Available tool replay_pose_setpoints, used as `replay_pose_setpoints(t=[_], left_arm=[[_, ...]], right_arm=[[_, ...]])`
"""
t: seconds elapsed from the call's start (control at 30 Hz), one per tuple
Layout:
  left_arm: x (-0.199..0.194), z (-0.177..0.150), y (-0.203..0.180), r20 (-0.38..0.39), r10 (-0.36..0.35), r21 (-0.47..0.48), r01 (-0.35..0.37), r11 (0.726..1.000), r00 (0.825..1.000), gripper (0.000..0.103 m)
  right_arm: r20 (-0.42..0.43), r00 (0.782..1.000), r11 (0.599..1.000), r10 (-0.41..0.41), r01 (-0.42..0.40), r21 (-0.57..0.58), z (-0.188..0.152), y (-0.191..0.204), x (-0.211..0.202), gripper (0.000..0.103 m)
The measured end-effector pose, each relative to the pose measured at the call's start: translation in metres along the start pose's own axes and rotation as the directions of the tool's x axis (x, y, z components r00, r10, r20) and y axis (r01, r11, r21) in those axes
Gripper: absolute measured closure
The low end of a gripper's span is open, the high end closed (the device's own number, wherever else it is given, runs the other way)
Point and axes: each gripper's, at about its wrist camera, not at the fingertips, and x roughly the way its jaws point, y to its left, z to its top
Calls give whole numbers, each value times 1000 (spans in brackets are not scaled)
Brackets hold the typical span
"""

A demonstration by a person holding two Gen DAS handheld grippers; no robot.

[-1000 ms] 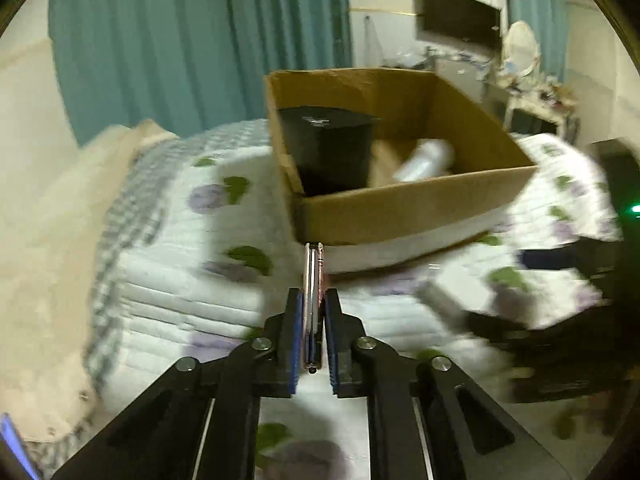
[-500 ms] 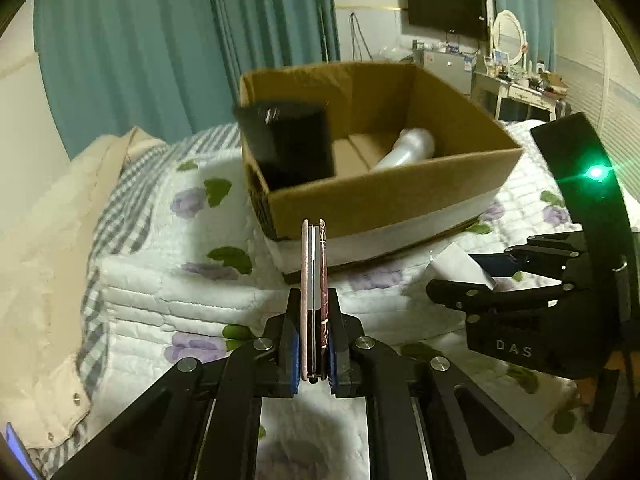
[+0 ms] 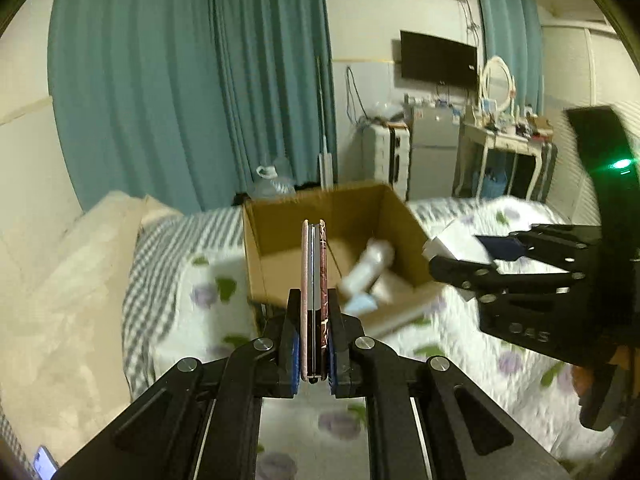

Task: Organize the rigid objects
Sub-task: 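Grasp the second white charger with the right gripper while the left holds the card, then lower the card and charger into the box and open both grippers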

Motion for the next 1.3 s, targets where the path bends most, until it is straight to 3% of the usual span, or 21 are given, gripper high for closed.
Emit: replay_pose_setpoints(t=[0.13, 0.33, 0.6, 0.67, 0.7, 0.73, 0.77, 0.8, 1.1, 1.3], left_arm=[[22, 34, 3, -1, -4, -4, 4, 1000, 1000, 93], [92, 57, 9, -82, 16, -2, -16, 1000, 997, 93], [152, 43, 3, -179, 32, 55, -22, 998, 983, 93], [156, 41, 2, -183, 40, 81, -25, 996, 982, 89], [155, 40, 0, -173, 56, 93, -40, 995, 983, 79], [153, 40, -1, -159, 70, 102, -54, 993, 985, 54], [150, 41, -1, -144, 79, 107, -64, 992, 986, 40], [145, 42, 0, -119, 89, 107, -76, 991, 989, 33], [105, 51, 22, -30, 95, 46, -94, 995, 995, 32], [108, 46, 45, -40, 111, -6, -111, 994, 993, 32]], right_arm=[[69, 998, 1000, -7, 9, -25, 39, -4, -16, 63], [99, 995, 1000, 1, 2, -29, 73, -11, 11, 63], [39, 999, 1000, 13, -13, -3, 64, -37, 77, 63], [28, 1000, 1000, 15, -15, 7, 57, -42, 86, 63], [22, 1000, 1000, 17, -17, 14, 53, -46, 90, 63], [17, 1000, 1000, 17, -18, 21, 51, -48, 93, 63], [12, 1000, 1000, 15, -16, 25, 48, -50, 94, 63], [7, 1000, 1000, 11, -11, 27, 46, -51, 95, 63], [13, 999, 999, -30, 30, 10, 62, -46, 78, 63], [-48, 999, 999, -3, 5, 32, 72, -37, 117, 63]])
